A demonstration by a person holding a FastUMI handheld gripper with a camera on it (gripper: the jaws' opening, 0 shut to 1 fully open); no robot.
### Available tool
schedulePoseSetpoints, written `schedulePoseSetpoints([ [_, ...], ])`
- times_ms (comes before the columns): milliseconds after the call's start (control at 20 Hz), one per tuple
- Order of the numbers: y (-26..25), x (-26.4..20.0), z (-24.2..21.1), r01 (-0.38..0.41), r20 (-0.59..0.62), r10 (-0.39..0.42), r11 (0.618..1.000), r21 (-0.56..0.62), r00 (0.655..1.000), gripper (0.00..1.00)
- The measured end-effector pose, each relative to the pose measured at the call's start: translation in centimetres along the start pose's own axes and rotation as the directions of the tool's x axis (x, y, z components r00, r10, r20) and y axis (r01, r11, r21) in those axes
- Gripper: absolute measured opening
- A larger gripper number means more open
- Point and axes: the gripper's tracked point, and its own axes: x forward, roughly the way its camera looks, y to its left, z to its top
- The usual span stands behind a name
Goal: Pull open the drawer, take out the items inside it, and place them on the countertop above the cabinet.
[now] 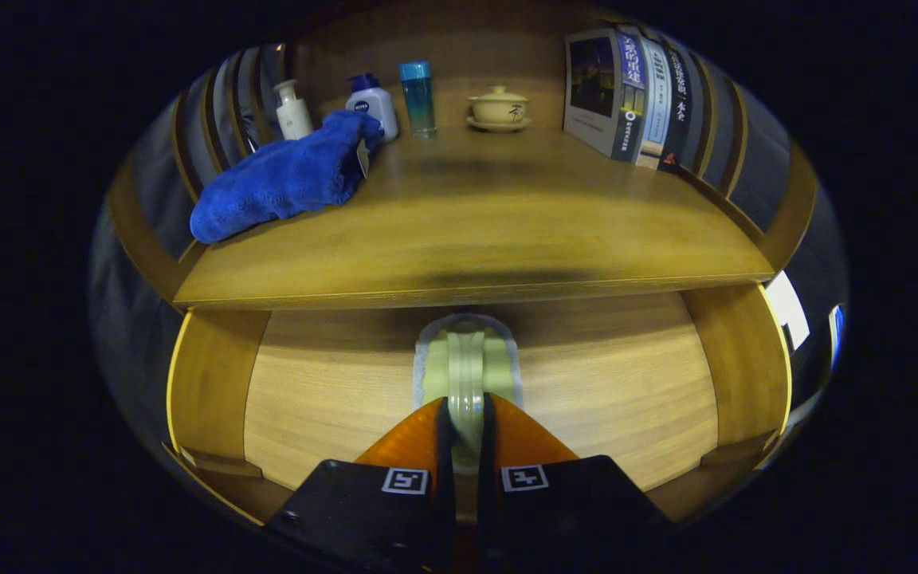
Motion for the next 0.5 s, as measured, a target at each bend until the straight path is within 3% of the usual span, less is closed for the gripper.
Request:
schedulePoseSetpoints([
  [300,-1.1,-6.6,0.7,0.0,0.05,0.001,1.0,-0.001,0.999,0.2],
  [500,-1.5,-9.7,5.5,0.024,0.128,-0.025,1.0,0.007,0.991,0.19],
])
